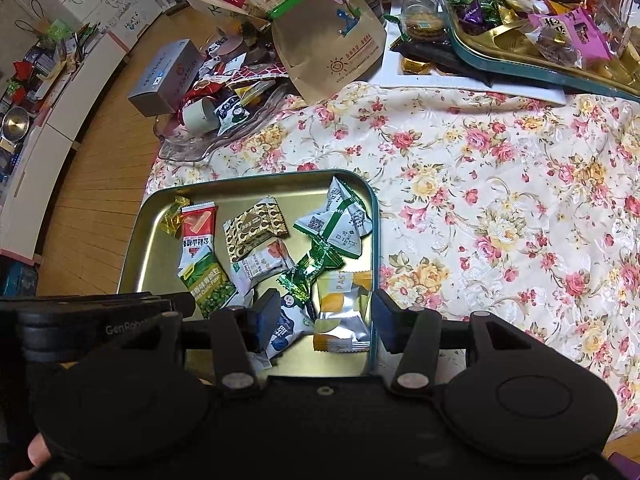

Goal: Organize snacks

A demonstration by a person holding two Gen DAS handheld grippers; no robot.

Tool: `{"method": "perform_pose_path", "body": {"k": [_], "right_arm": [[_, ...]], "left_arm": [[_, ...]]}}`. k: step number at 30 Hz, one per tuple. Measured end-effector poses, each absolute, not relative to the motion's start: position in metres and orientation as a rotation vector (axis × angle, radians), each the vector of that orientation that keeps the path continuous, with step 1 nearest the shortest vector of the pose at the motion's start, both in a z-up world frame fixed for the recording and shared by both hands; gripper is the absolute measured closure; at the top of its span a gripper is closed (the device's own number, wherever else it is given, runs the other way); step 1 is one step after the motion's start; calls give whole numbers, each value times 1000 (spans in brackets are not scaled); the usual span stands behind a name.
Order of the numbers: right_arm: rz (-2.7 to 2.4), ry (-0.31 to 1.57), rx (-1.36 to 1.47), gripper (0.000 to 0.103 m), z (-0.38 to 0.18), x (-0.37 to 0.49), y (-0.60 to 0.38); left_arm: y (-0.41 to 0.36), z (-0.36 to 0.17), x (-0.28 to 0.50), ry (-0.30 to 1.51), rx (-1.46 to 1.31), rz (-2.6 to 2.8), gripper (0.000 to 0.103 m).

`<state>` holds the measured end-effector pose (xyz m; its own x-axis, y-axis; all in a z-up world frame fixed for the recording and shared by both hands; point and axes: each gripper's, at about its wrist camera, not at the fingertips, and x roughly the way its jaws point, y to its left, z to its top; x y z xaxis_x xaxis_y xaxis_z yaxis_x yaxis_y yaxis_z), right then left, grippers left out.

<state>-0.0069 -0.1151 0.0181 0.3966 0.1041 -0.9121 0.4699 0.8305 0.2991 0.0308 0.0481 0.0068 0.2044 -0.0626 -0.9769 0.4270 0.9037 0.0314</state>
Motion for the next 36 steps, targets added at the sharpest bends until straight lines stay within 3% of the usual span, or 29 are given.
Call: {"method": "perform_pose_path", "body": {"k": [36], "right_arm": [[-250, 1174, 573, 50, 13, -8, -116]], "left_arm": [[45, 7, 29, 1323, 352, -367, 58]]}}
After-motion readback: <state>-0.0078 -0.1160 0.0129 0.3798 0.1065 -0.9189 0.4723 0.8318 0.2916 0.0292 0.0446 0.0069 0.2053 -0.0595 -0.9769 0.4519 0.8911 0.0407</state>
